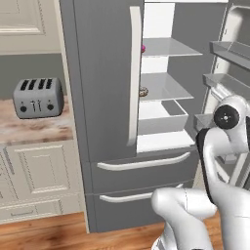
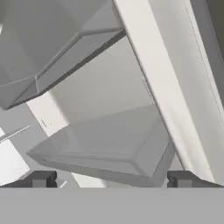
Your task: Take the donuts from the fridge and place them on the empty tray on the dining counter.
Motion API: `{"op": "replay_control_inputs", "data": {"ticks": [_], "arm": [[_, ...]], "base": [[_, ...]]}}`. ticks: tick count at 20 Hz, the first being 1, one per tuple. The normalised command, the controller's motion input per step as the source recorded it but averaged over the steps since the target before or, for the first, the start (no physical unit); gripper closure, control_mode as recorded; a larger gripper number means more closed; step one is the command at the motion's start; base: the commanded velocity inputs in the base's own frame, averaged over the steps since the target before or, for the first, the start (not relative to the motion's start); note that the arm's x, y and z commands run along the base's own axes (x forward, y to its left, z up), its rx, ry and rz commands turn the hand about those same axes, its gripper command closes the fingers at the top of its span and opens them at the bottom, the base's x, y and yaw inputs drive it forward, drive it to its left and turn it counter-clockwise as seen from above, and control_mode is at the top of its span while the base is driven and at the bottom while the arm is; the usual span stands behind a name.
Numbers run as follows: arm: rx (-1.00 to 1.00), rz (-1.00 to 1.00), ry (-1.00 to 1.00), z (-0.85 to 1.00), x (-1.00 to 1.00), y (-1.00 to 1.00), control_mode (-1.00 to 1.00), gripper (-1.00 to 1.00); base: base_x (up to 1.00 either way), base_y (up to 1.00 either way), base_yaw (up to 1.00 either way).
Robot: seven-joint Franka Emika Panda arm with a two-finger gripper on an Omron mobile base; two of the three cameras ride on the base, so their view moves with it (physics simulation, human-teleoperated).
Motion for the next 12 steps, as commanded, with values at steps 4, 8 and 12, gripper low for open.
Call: {"op": "replay_control_inputs", "data": {"ticks": [4, 8, 12], "arm": [[-0.22, 0.41, 0.37, 1.00, -0.63, 0.83, -1.00, -1.00], [0.00, 0.29, 0.36, 0.79, -0.32, 0.62, -1.00, -1.00], [0.00, 0.22, 0.11, 0.13, 0.00, 0.91, -1.00, -1.00]], "base": [[0.00, 0.00, 0.00], [0.00, 0.00, 0.00], [0.00, 0.00, 0.00]]}}
